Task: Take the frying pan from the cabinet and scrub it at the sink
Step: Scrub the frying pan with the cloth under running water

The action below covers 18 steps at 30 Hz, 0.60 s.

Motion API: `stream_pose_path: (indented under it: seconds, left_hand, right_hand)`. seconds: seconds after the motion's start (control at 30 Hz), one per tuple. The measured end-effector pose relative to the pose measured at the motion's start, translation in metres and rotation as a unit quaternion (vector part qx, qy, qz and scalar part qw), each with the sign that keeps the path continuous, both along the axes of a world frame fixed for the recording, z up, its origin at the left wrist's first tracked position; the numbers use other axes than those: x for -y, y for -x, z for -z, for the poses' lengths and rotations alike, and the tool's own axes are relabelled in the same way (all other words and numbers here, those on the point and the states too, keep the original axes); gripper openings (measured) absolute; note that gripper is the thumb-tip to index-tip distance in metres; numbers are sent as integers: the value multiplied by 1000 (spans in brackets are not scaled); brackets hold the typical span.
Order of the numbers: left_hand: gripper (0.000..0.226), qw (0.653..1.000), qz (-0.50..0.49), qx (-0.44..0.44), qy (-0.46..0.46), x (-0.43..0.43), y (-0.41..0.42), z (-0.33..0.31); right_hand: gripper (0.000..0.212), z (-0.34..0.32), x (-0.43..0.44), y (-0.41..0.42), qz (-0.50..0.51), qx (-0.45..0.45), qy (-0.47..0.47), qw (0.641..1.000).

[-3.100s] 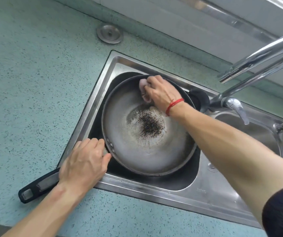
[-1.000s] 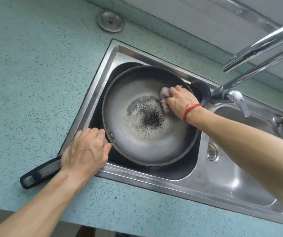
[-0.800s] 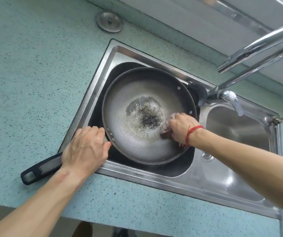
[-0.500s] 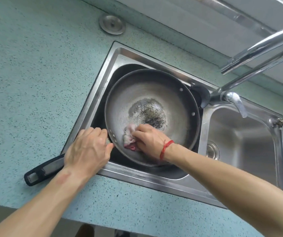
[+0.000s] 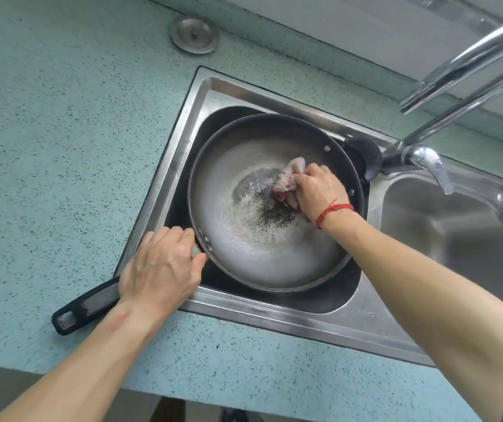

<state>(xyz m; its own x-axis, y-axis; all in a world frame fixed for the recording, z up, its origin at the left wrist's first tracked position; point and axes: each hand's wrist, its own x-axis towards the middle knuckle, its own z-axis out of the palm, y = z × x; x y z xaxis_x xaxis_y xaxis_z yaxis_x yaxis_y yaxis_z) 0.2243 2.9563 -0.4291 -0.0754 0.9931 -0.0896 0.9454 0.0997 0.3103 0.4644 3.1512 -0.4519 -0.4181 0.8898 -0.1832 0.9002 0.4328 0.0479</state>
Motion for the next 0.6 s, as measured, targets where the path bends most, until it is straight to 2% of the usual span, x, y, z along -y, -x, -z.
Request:
stream_pose_path:
  seconds: [0.1, 0.2, 0.27, 0.37, 0.4, 0.5, 0.6]
  left_hand:
    - [19, 1000, -4, 2, 4, 0, 0, 0]
    - [19, 1000, 1, 1, 8, -1, 0, 1]
    - [19, 1000, 0, 2, 10, -1, 1, 2]
    - [19, 1000, 2, 1, 3, -1, 1, 4]
    - [19, 1000, 3, 3, 0, -1, 1, 4]
    - [19, 1000, -1, 7, 2, 0, 1, 4]
    - [20, 1000, -17, 12, 18, 0, 2, 6]
  right_hand:
    - [27, -3, 29, -8, 2, 21, 48, 999]
    - [9, -2, 59, -1, -65, -88, 82, 991]
    - [10, 4, 65, 10, -108, -138, 73, 982]
    - [25, 18, 51, 29, -123, -159, 25, 979]
    - [25, 20, 45, 33, -119, -160, 5, 980]
    - [22, 21, 25, 28, -59, -130, -28, 989]
    - [38, 8, 20, 7, -13, -5, -15, 1000]
